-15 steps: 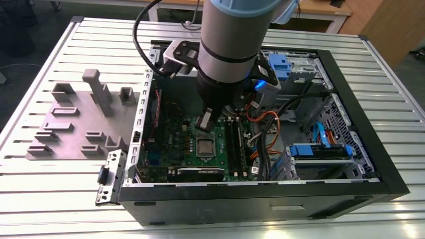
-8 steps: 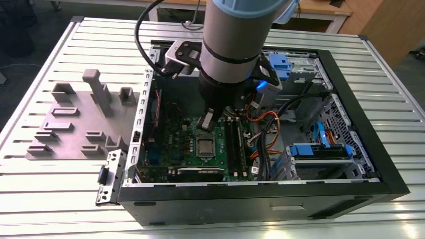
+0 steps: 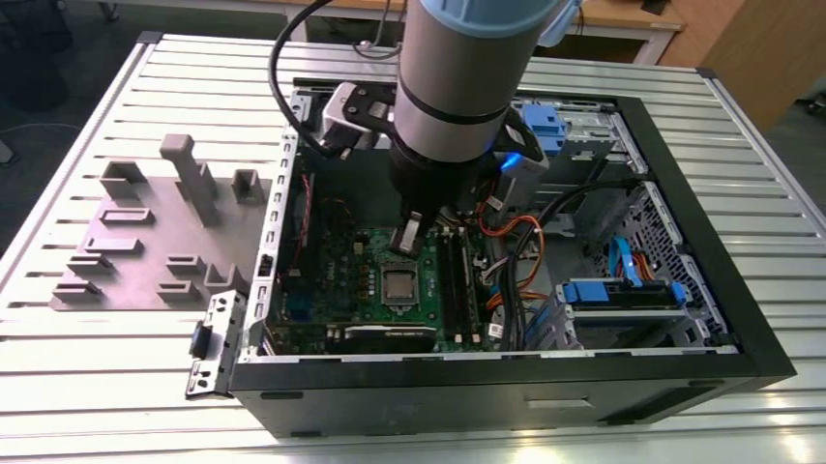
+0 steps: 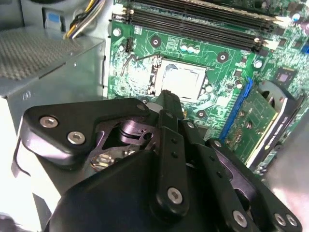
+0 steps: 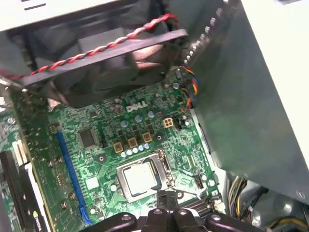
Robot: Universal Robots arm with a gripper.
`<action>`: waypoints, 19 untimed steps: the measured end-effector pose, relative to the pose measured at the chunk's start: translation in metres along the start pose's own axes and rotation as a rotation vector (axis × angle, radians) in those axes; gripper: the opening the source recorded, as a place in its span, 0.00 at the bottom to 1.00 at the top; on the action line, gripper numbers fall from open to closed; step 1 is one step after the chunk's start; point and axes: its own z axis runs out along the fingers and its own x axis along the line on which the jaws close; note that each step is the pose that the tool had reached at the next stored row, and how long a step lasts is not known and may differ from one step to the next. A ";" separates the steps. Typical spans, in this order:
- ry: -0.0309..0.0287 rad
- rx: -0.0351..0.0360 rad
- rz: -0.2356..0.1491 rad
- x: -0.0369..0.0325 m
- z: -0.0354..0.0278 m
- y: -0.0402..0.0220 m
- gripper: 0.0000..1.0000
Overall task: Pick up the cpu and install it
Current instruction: 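Install the first cpu locking lever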
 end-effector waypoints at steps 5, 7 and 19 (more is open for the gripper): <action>-0.0046 -0.0047 -0.025 -0.0008 0.0003 -0.0025 0.11; -0.0125 -0.0074 -0.025 -0.0012 0.0003 -0.0036 0.11; -0.0205 -0.0100 -0.025 -0.0141 0.0023 -0.0179 0.11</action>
